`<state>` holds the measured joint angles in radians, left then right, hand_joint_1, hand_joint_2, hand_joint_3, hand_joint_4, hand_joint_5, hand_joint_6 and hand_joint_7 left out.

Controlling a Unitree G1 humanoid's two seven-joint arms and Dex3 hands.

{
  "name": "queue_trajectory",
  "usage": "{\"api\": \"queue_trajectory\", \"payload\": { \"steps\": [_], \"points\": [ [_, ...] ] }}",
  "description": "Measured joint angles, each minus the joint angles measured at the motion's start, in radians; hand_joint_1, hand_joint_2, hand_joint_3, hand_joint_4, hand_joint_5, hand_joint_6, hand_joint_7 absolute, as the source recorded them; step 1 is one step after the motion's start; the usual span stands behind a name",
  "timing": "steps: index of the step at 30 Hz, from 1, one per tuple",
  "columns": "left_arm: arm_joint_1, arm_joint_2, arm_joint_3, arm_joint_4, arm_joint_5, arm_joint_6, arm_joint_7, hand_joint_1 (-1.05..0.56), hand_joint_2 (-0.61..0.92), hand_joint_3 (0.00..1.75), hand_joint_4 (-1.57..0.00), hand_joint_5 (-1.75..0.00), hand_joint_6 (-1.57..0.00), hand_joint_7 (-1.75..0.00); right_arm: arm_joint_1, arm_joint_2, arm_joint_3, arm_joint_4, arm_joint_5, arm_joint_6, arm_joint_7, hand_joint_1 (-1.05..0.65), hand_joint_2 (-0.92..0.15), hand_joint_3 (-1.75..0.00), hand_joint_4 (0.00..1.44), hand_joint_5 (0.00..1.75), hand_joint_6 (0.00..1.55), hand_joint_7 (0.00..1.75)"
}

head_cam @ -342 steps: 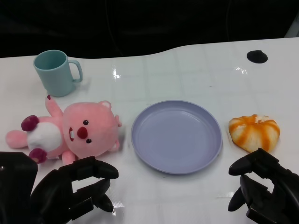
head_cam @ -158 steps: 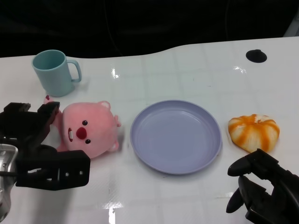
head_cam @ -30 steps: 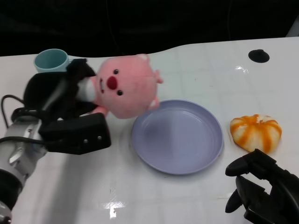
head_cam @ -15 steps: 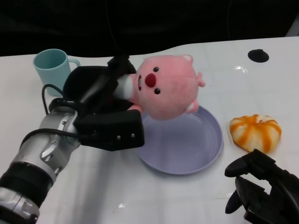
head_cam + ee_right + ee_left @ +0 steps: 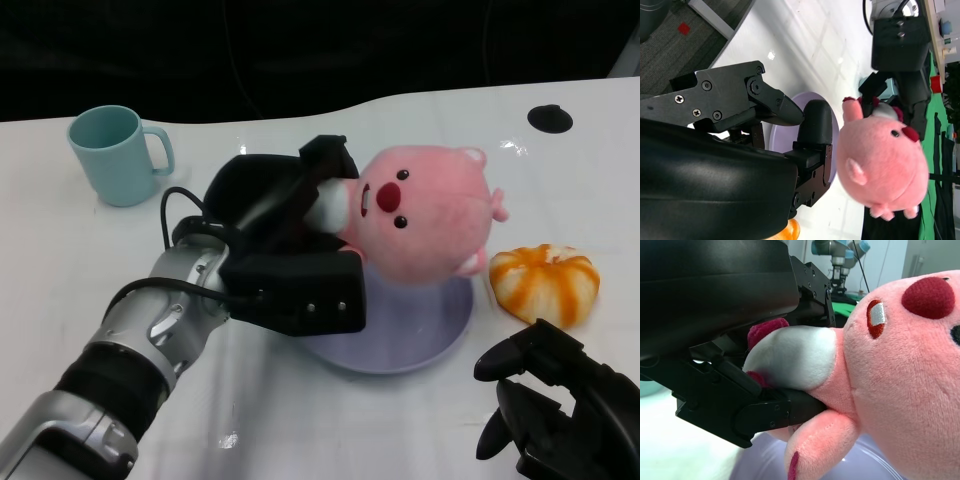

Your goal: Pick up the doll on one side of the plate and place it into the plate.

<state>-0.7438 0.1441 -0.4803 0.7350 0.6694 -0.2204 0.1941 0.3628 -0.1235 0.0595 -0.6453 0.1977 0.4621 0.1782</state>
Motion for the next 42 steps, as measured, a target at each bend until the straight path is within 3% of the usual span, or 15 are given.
{"api": "queue_trajectory", "payload": {
  "steps": [12, 13, 14, 17, 18, 19, 21, 23, 25, 28, 30, 34, 42],
  "points": [
    [-0.062, -0.038, -0.029, 0.118, 0.026, 0.015, -0.024, -0.16, 0.50, 1.03, -0.86, -1.75, -0.65, -1.72, 0.005, 0.000, 0.032, -0.011, -0.022, 0.000, -0.008, -0.27, -0.92, -0.68, 0.51, 1.75, 0.38, 1.68],
    [-0.065, -0.038, -0.027, 0.118, 0.024, 0.018, -0.035, -0.19, 0.54, 0.87, -0.83, -1.75, -0.70, -1.37, 0.004, 0.000, 0.034, -0.013, -0.023, 0.000, -0.008, -0.27, -0.92, -0.69, 0.51, 1.75, 0.38, 1.68],
    [-0.067, -0.038, -0.025, 0.119, 0.023, 0.025, -0.047, -0.20, 0.57, 0.79, -0.82, -1.75, -0.73, -1.22, 0.004, 0.000, 0.034, -0.014, -0.023, 0.000, -0.009, -0.26, -0.92, -0.69, 0.51, 1.75, 0.38, 1.68],
    [-0.067, -0.037, -0.018, 0.118, 0.003, 0.036, -0.090, -0.29, 0.81, 0.37, -0.62, -1.63, -0.77, -0.54, 0.004, 0.000, 0.034, -0.014, -0.021, 0.000, -0.008, -0.26, -0.92, -0.70, 0.51, 1.75, 0.38, 1.68],
    [-0.067, -0.035, -0.018, 0.116, -0.001, 0.037, -0.111, -0.35, 0.87, 0.31, -0.59, -1.34, -0.75, -0.36, 0.004, 0.000, 0.034, -0.014, -0.021, -0.001, -0.007, -0.26, -0.92, -0.70, 0.51, 1.75, 0.38, 1.68],
    [-0.067, -0.032, -0.018, 0.114, -0.005, 0.037, -0.134, -0.42, 0.90, 0.27, -0.63, -0.95, -0.72, -0.19, 0.004, 0.000, 0.034, -0.014, -0.021, -0.001, -0.007, -0.26, -0.92, -0.70, 0.51, 1.75, 0.38, 1.68],
    [-0.067, -0.025, -0.020, 0.106, -0.006, 0.038, -0.163, -0.52, 0.91, 0.28, -0.63, -0.62, -0.65, -0.06, 0.004, 0.000, 0.034, -0.014, -0.021, -0.001, -0.007, -0.26, -0.92, -0.70, 0.51, 1.75, 0.38, 1.68],
    [-0.067, -0.013, -0.025, 0.089, -0.004, 0.038, -0.185, -0.62, 0.92, 0.35, -0.57, -0.41, -0.54, -0.01, 0.004, 0.000, 0.036, -0.017, -0.022, -0.001, -0.008, -0.26, -0.92, -0.70, 0.50, 1.75, 0.38, 1.68],
    [-0.067, 0.002, -0.031, 0.073, 0.000, 0.036, -0.203, -0.76, 0.92, 0.44, -0.33, -0.24, -0.36, 0.00, 0.004, 0.000, 0.037, -0.021, -0.022, -0.001, -0.009, -0.26, -0.92, -0.70, 0.50, 1.75, 0.38, 1.68],
    [-0.067, 0.021, -0.046, 0.054, 0.007, 0.035, -0.233, -0.89, 0.92, 0.57, -0.10, -0.12, -0.18, 0.00, 0.004, 0.000, 0.037, -0.022, -0.022, -0.001, -0.008, -0.25, -0.92, -0.70, 0.50, 1.75, 0.38, 1.68],
    [-0.067, 0.027, -0.051, 0.044, 0.014, 0.036, -0.242, -0.94, 0.92, 0.62, -0.04, -0.05, -0.11, 0.00, 0.004, 0.000, 0.037, -0.022, -0.021, -0.001, -0.008, -0.25, -0.92, -0.70, 0.50, 1.75, 0.38, 1.68],
    [-0.066, 0.037, -0.058, 0.025, 0.018, 0.029, -0.242, -1.03, 0.92, 0.72, 0.00, 0.00, -0.01, 0.00, 0.004, 0.000, 0.037, -0.022, -0.021, -0.001, -0.008, -0.25, -0.92, -0.71, 0.50, 1.75, 0.38, 1.68],
    [-0.062, 0.067, -0.061, -0.022, 0.026, 0.023, -0.269, -1.05, 0.92, 0.76, 0.00, 0.00, 0.00, 0.00, 0.004, 0.000, 0.036, -0.022, -0.021, -0.001, -0.008, -0.25, -0.92, -0.71, 0.51, 1.75, 0.38, 1.68]
  ]
}}
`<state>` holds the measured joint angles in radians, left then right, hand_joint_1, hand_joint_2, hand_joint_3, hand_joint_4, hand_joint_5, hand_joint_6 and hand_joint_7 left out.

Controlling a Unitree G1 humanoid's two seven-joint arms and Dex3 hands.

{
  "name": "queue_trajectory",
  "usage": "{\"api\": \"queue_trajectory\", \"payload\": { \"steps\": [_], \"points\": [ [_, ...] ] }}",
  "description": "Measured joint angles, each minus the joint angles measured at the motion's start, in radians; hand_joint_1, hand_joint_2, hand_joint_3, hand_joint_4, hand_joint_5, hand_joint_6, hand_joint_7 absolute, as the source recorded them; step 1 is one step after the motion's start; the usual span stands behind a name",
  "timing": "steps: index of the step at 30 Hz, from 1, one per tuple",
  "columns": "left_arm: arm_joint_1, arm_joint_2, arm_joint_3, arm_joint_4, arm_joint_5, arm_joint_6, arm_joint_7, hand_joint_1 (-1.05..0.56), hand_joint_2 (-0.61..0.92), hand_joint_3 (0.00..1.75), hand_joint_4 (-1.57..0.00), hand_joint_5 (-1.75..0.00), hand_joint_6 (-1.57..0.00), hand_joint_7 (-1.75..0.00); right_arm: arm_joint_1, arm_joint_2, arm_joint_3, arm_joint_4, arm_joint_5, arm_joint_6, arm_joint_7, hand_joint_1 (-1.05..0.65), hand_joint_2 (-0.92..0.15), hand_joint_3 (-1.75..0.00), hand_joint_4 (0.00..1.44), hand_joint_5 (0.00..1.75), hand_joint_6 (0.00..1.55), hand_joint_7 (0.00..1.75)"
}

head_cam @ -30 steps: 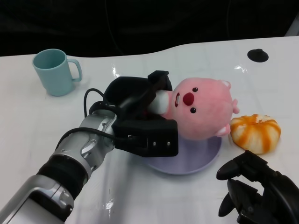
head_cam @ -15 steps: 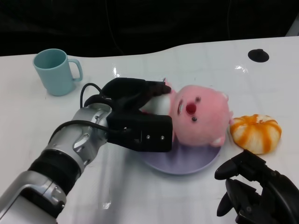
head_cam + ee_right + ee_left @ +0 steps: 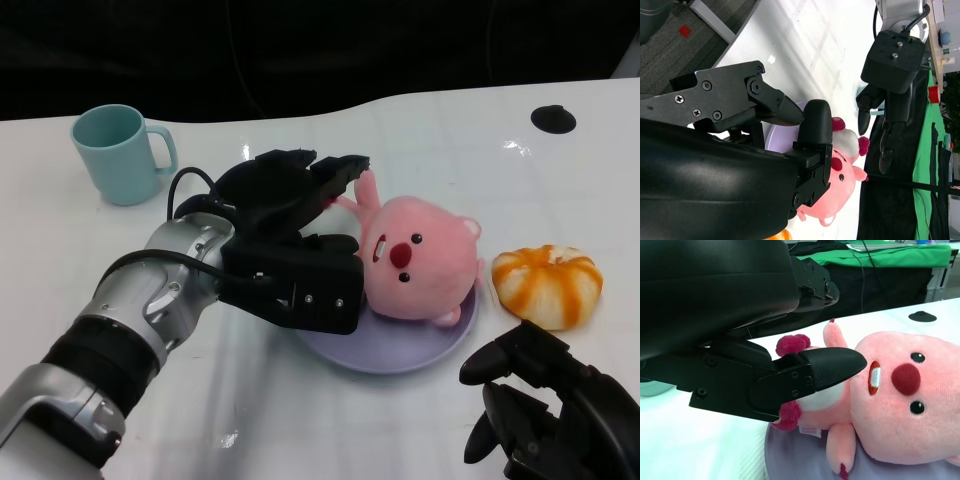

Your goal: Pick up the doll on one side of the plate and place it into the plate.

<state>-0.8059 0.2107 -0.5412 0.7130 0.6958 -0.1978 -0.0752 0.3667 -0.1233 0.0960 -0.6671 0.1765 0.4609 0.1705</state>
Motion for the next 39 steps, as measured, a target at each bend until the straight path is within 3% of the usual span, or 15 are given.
{"api": "queue_trajectory", "payload": {
  "steps": [8, 21, 35, 39],
  "points": [
    [0.053, 0.052, 0.026, -0.104, -0.021, -0.010, -0.039, -1.05, 0.92, 0.73, 0.00, 0.00, -0.03, -0.02, 0.000, 0.000, 0.000, -0.002, 0.000, -0.001, 0.000, -0.27, -0.92, -0.70, 0.50, 1.75, 0.38, 1.68],
    [0.199, 0.178, 0.135, -0.262, -0.140, -0.123, -0.083, -0.95, 0.92, 0.62, -0.10, -0.07, -0.09, -0.04, 0.003, -0.005, -0.019, 0.000, 0.002, -0.011, 0.010, -0.25, -0.92, -0.70, 0.50, 1.75, 0.38, 1.68],
    [0.335, 0.242, 0.277, -0.337, -0.345, -0.239, -0.187, -0.65, 0.92, 0.31, -0.23, -0.20, -0.22, -0.06, -0.027, -0.004, -0.027, 0.049, 0.010, -0.011, 0.021, -0.27, -0.92, -0.68, 0.49, 1.75, 0.37, 1.68],
    [0.393, 0.247, 0.319, -0.323, -0.377, -0.340, -0.166, -0.51, 0.92, 0.18, -0.37, -0.38, -0.35, -0.08, -0.028, -0.004, -0.027, 0.053, 0.010, -0.014, 0.021, -0.26, -0.92, -0.68, 0.49, 1.75, 0.37, 1.68]
  ]
}}
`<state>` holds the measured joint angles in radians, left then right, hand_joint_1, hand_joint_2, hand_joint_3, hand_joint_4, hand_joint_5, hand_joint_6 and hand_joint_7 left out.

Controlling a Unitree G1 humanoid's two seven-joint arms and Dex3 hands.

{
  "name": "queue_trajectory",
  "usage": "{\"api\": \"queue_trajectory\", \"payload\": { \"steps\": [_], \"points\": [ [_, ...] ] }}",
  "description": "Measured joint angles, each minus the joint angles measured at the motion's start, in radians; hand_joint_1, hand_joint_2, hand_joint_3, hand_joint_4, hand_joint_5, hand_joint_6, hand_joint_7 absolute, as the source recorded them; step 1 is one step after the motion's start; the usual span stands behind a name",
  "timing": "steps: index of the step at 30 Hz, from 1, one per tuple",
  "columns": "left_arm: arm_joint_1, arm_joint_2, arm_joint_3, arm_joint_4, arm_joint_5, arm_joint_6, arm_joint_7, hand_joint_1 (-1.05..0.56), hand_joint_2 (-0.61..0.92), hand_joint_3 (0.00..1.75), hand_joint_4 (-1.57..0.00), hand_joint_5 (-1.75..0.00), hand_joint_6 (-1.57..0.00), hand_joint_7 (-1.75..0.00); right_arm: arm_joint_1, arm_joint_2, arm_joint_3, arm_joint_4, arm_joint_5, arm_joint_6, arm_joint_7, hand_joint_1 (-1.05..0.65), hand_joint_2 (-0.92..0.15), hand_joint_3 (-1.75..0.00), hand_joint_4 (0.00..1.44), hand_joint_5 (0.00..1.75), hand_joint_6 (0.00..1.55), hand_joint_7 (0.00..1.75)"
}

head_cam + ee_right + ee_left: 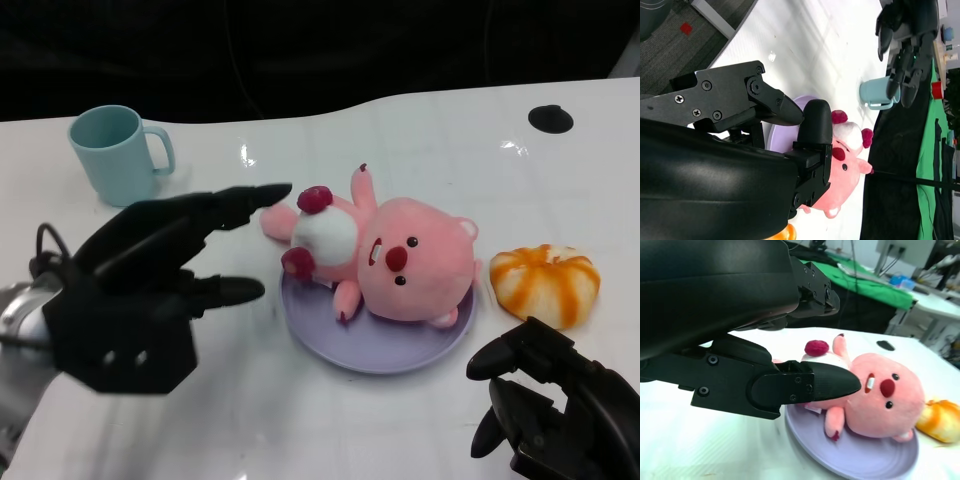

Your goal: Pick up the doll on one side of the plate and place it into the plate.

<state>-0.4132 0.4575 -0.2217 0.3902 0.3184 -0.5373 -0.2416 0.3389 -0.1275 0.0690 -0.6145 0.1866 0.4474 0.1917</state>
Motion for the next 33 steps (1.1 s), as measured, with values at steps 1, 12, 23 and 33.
{"api": "queue_trajectory", "payload": {
  "steps": [1, 12, 23, 33],
  "points": [
    [0.013, 0.000, 0.008, 0.004, -0.008, -0.014, 0.007, -0.49, 0.92, 0.17, -0.37, -0.40, -0.36, -0.08, 0.000, 0.000, 0.000, 0.001, 0.000, -0.001, 0.000, -0.26, -0.92, -0.68, 0.49, 1.75, 0.37, 1.68],
    [0.156, -0.056, 0.101, -0.019, -0.188, -0.086, -0.003, -0.12, 0.88, 0.25, -0.48, -0.94, -0.69, -0.28, -0.007, -0.007, -0.028, 0.011, 0.000, -0.017, 0.022, -0.28, -0.92, -0.67, 0.51, 1.75, 0.38, 1.67],
    [0.299, -0.143, 0.150, -0.157, -0.393, 0.069, -0.060, -0.05, 0.52, 1.10, -0.76, -1.34, -0.76, -1.13, -0.003, -0.006, -0.020, 0.009, 0.010, -0.015, 0.016, -0.28, -0.92, -0.65, 0.48, 1.75, 0.38, 1.66],
    [0.454, -0.212, 0.187, -0.397, -0.500, 0.419, -0.061, -0.07, 0.63, 1.10, -0.72, -1.73, -0.69, -1.40, -0.004, -0.003, -0.001, 0.009, 0.005, -0.016, 0.002, -0.27, -0.92, -0.67, 0.49, 1.75, 0.38, 1.67]
  ]
}}
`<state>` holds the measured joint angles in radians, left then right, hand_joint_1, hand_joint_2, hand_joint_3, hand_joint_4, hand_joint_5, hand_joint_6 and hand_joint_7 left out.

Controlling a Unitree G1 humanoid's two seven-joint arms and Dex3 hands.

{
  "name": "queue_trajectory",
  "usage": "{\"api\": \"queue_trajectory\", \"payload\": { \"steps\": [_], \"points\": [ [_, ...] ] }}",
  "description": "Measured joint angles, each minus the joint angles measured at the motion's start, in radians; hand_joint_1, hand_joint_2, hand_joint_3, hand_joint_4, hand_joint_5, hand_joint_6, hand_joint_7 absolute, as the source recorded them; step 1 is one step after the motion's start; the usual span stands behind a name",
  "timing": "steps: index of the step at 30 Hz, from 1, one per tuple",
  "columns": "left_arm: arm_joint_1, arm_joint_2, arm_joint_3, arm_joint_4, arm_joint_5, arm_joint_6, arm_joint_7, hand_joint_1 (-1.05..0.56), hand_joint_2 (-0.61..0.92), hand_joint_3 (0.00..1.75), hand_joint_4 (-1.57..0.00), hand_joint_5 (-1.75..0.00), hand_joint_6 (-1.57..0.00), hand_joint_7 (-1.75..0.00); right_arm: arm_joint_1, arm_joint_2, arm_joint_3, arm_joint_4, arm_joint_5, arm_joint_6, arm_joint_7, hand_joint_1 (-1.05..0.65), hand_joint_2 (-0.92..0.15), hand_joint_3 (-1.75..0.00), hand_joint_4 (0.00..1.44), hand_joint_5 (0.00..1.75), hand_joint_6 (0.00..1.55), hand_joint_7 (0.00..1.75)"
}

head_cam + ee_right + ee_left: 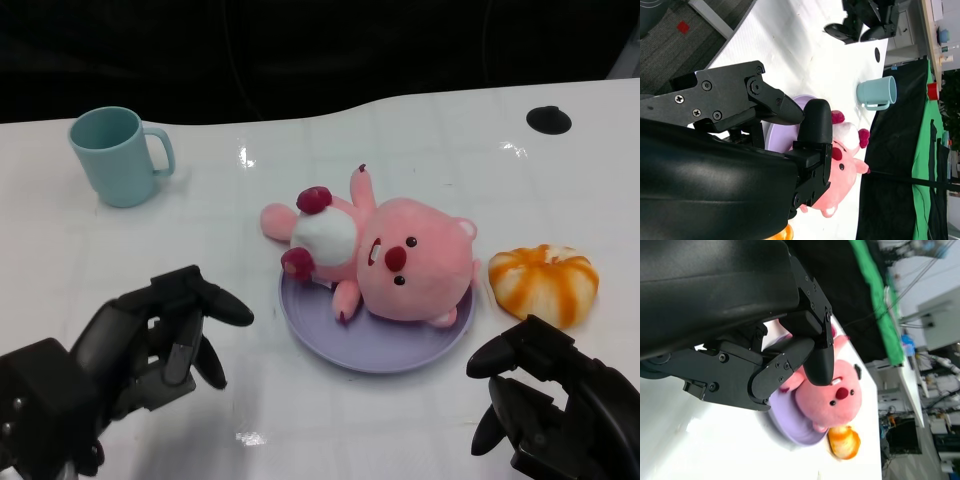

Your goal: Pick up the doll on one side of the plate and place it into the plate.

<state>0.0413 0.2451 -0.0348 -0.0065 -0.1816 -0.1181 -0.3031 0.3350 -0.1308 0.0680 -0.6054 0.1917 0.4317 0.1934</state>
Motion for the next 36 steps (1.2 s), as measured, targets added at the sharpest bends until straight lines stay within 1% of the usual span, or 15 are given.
{"api": "queue_trajectory", "payload": {
  "steps": [4, 7, 10, 16, 19, 23, 30, 36],
  "points": [
    [0.062, -0.014, 0.003, -0.082, -0.005, 0.089, 0.009, -0.08, 0.61, 1.12, -0.77, -1.75, -0.69, -1.45, 0.003, 0.000, 0.000, -0.001, 0.002, 0.000, -0.003, -0.26, -0.92, -0.67, 0.49, 1.75, 0.38, 1.67],
    [0.087, -0.018, 0.008, -0.131, -0.005, 0.150, 0.011, -0.09, 0.60, 1.12, -0.77, -1.75, -0.69, -1.45, 0.006, 0.000, 0.000, -0.001, 0.004, 0.000, -0.003, -0.27, -0.92, -0.67, 0.49, 1.75, 0.38, 1.67],
    [0.092, -0.020, 0.014, -0.159, -0.013, 0.213, 0.011, -0.09, 0.59, 1.12, -0.75, -1.75, -0.69, -1.45, 0.008, 0.001, 0.001, -0.004, 0.004, 0.000, -0.012, -0.28, -0.92, -0.66, 0.48, 1.75, 0.37, 1.67],
    [0.094, -0.022, 0.035, -0.218, -0.029, 0.292, 0.011, -0.09, 0.59, 1.12, -0.76, -1.75, -0.70, -1.45, 0.009, 0.003, 0.003, -0.006, 0.003, 0.000, -0.023, -0.27, -0.92, -0.66, 0.48, 1.75, 0.37, 1.67],
    [0.096, -0.036, 0.050, -0.236, -0.048, 0.343, 0.012, -0.09, 0.59, 1.11, -0.76, -1.74, -0.71, -1.44, 0.013, 0.004, 0.003, -0.006, 0.004, -0.007, -0.023, -0.27, -0.92, -0.66, 0.48, 1.75, 0.37, 1.67],
    [0.098, -0.041, 0.053, -0.236, -0.070, 0.376, 0.005, -0.11, 0.61, 1.11, -0.72, -1.73, -0.70, -1.43, 0.025, 0.003, 0.003, -0.007, 0.004, -0.024, -0.020, -0.27, -0.92, -0.67, 0.49, 1.75, 0.36, 1.68],
    [0.108, -0.038, 0.054, -0.234, -0.076, 0.407, -0.022, -0.12, 0.59, 1.10, -0.73, -1.74, -0.71, -1.42, 0.050, 0.003, 0.000, -0.020, 0.007, -0.027, -0.018, -0.27, -0.92, -0.66, 0.47, 1.75, 0.35, 1.67],
    [0.133, -0.037, 0.055, -0.232, -0.076, 0.408, -0.039, -0.14, 0.60, 1.09, -0.75, -1.75, -0.72, -1.43, 0.061, 0.003, -0.001, -0.039, 0.008, -0.026, -0.021, -0.28, -0.92, -0.65, 0.46, 1.75, 0.34, 1.68]
  ]
}}
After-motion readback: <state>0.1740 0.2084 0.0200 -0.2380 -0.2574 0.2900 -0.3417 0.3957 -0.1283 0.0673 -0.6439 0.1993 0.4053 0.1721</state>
